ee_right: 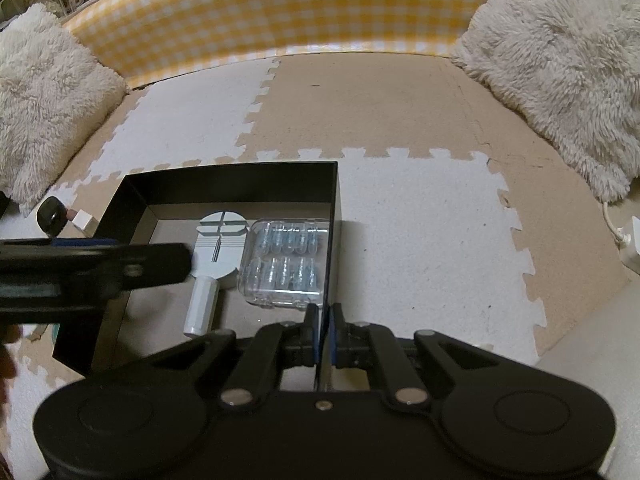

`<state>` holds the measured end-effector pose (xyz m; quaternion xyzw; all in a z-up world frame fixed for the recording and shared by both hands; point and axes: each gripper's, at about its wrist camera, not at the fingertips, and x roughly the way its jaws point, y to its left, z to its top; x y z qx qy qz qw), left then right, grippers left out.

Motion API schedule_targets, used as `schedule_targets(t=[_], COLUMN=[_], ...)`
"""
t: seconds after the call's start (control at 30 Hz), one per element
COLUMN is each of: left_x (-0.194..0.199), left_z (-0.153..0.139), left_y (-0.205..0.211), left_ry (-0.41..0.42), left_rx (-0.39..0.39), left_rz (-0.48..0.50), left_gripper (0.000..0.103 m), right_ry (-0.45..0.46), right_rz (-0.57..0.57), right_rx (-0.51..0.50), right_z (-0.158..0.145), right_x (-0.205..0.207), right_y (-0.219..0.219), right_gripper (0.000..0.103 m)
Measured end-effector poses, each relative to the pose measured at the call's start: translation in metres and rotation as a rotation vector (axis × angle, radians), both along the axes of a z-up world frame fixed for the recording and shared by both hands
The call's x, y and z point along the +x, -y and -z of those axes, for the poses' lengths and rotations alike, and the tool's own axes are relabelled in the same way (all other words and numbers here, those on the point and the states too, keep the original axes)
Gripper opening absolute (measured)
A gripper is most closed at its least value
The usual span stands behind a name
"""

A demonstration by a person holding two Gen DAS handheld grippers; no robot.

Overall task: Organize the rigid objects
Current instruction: 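Place the white strap tool in the box beside the nail case, then move the left gripper to the black oval case and grasp it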

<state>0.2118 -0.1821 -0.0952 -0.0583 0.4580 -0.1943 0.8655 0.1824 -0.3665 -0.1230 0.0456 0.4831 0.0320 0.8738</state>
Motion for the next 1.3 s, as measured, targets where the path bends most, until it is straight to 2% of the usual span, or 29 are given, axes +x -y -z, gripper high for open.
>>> schedule_targets(t=[0.23,0.4,0.7,0.93,1.17,1.3], left_x=[-0.016,-0.023,-0.032,-0.030,-0.013,-0.001], left_z=[-0.026,-0.037,-0.044,-0.033,-0.003,0.018], left_y=[-0.031,-0.056,-0.109,-0.158,-0.210,-0.233], left_ry=[0.061,0.108,0.187,0.232,0.200,0.199], left_rx=[-0.002,0.008,0.072,0.165,0.213,0.239], left_rz=[-0.003,-0.007,-0.037,-0.095,-0.152,-0.149], left_gripper=[0.103,0.103,0.103,0.103,0.103,0.103], right_ry=[-0.003,0.000,0.000,0.000,-0.002,0.001], right_rz=[-0.004,-0.011,-0.011,-0.014,-0.019,-0.024], right_rx=[-0.006,-0.018,-0.017,-0.027,-0.033,-0.039], right_z=[0.000,0.001,0.001,0.001,0.002,0.001], right_x=[0.000,0.000,0.000,0.000,0.000,0.000], right_y=[0.000,-0.001,-0.001,-0.002,-0.003,-0.004], right_gripper=[0.006,0.006,0.006,0.006,0.006,0.006])
